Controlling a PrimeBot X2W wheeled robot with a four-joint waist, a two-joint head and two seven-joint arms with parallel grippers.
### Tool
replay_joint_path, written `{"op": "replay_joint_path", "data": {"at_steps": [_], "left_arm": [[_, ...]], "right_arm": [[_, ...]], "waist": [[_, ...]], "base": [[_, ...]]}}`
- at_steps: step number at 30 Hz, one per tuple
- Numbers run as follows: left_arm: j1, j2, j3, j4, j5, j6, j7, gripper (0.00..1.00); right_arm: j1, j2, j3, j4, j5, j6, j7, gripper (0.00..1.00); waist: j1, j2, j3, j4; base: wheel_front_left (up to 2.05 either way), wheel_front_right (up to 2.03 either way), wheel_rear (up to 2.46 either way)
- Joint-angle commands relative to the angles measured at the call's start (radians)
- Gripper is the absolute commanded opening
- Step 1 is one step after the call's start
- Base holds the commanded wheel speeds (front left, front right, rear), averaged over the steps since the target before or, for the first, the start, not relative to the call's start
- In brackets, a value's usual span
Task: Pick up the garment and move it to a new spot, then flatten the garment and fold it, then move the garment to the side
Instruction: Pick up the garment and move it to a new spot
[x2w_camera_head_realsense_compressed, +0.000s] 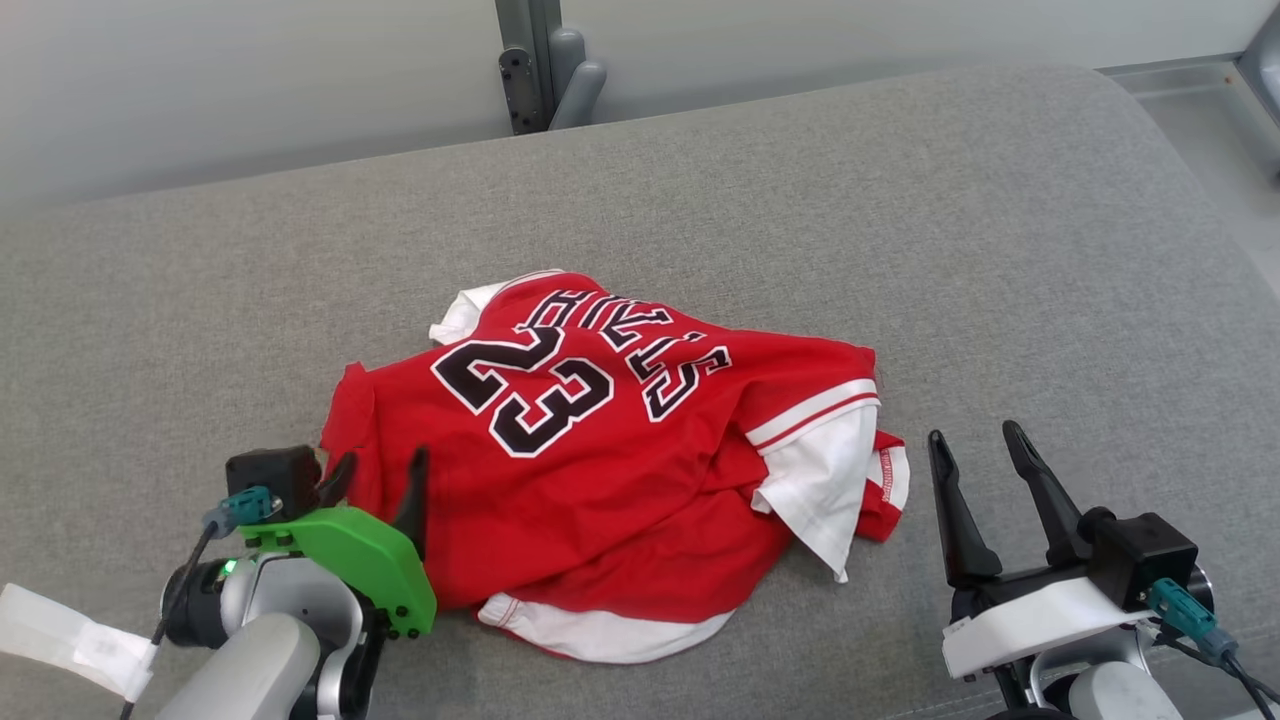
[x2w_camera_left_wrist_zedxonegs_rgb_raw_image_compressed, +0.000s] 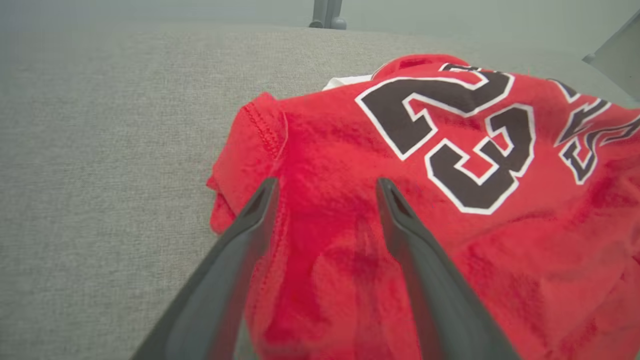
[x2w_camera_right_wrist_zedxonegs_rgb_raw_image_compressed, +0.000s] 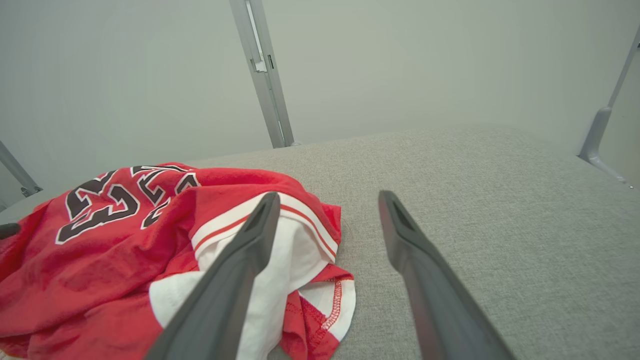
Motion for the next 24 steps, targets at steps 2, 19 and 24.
{"op": "replay_joint_path", "data": {"at_steps": [2, 19, 24], "left_arm": [[0.015, 0.013, 0.017, 0.016, -0.021, 0.005, 0.008, 1.0], [-0.059, -0.017, 0.01, 0.113, -0.092, -0.09, 0.091, 0.0], [-0.125, -0.005, 0.044, -0.058, -0.082, -0.091, 0.064, 0.0]], "right_arm": [[0.001, -0.005, 0.003, 0.001, -0.009, 0.0, -0.003, 1.0], [-0.013, -0.004, 0.02, 0.009, 0.005, 0.0, -0.003, 1.0], [-0.003, -0.002, 0.015, 0.012, 0.01, 0.0, -0.003, 1.0]], "waist": [[0.0, 0.0, 0.005, 0.007], [0.0, 0.0, 0.01, 0.001], [0.0, 0.0, 0.006, 0.004]], "base": [[0.0, 0.0, 0.0], [0.0, 0.0, 0.0], [0.0, 0.0, 0.0]]}}
